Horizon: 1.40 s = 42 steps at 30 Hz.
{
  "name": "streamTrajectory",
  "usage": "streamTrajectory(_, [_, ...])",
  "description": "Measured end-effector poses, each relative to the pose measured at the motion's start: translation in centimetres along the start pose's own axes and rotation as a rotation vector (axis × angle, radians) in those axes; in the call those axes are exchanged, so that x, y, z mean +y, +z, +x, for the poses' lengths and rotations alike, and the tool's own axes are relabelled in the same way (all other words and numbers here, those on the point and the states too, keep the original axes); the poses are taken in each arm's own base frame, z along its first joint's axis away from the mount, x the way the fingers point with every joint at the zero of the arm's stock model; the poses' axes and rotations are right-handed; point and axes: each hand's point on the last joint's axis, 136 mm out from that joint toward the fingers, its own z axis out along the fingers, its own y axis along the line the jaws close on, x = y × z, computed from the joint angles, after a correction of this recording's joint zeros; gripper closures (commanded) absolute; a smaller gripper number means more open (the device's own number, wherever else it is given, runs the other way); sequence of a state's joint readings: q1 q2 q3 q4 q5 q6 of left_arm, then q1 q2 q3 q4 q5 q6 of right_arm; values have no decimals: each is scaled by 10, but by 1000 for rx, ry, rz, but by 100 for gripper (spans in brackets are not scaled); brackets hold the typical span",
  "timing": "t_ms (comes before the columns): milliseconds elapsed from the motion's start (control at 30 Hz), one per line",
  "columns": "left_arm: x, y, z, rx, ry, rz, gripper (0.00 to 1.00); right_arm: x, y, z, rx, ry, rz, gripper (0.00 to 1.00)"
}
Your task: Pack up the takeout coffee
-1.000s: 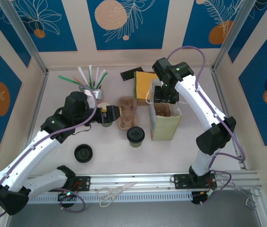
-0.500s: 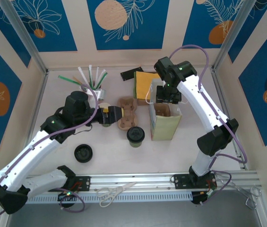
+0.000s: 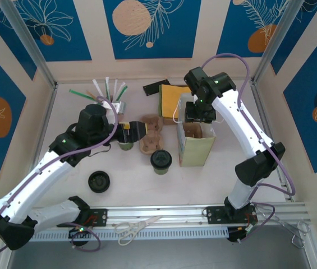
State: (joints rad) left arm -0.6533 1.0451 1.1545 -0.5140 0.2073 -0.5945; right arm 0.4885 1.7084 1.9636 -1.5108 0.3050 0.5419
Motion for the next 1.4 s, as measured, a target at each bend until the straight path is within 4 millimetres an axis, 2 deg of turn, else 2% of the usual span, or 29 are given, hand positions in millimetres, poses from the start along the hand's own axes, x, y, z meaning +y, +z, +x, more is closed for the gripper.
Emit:
streamTrajectory(333, [7, -1, -6, -31, 29, -47, 0, 1, -7, 1, -13, -15, -34, 54])
streamTrajectory(533, [11, 7, -4, -10, 28, -58, 0, -1, -10, -1, -19, -5, -35, 54])
streamTrajectory(700, [7, 15, -9, 8, 47, -56, 0, 0, -14, -3, -32, 9, -42, 54])
streamTrajectory(1400, [1, 12, -11, 14, 44, -33, 0, -3, -16, -7, -54, 19, -24, 54])
